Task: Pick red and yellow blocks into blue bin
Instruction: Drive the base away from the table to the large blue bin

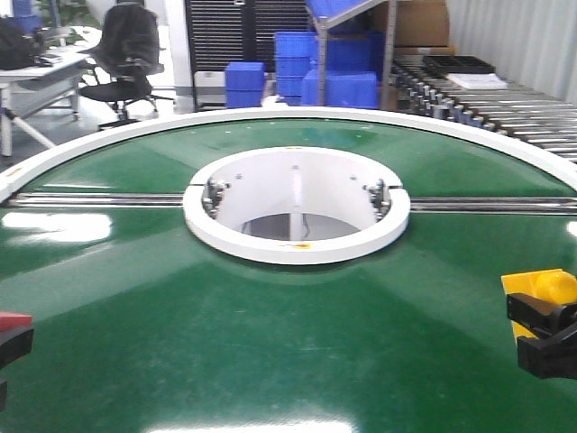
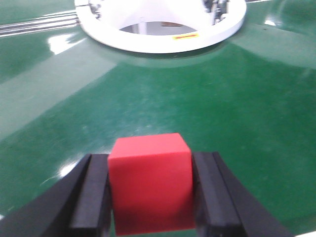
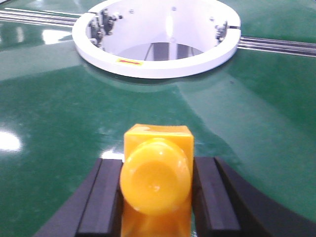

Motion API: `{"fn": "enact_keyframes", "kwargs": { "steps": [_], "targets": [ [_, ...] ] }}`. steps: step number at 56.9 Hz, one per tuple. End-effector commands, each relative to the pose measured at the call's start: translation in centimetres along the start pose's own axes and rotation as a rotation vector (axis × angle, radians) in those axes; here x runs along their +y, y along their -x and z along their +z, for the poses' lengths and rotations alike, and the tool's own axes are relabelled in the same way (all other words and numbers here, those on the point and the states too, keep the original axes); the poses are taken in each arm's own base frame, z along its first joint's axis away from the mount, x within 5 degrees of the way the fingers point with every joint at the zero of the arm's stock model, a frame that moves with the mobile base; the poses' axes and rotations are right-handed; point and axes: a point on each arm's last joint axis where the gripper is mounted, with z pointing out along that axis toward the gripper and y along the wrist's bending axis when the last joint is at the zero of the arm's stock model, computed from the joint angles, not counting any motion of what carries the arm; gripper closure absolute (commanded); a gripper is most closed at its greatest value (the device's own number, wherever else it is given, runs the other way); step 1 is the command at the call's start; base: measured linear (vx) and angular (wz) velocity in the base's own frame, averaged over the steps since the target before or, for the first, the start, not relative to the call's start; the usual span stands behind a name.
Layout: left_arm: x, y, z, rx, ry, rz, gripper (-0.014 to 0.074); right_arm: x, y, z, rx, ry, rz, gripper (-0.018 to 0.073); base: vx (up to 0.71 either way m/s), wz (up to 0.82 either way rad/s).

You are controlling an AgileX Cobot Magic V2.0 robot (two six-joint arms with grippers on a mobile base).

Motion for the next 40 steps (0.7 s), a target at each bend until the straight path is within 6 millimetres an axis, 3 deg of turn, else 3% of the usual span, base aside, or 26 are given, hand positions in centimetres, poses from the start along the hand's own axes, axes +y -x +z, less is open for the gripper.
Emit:
{"fn": "enact_keyframes", "kwargs": {
  "steps": [1, 40],
  "targets": [
    [0.05, 1.66, -0.77, -0.116, 0.015, -0.020, 0.0597, -0.18, 1.80, -0.84, -0.128, -0.015, -0.013, 0.0569, -0.02, 0.22],
    [0.05, 1.66, -0.77, -0.117, 0.015, -0.020, 0.0596, -0.18, 1.80, -0.84, -0.128, -0.015, -0.013, 0.0569, 0.01, 0.31]
  ]
}}
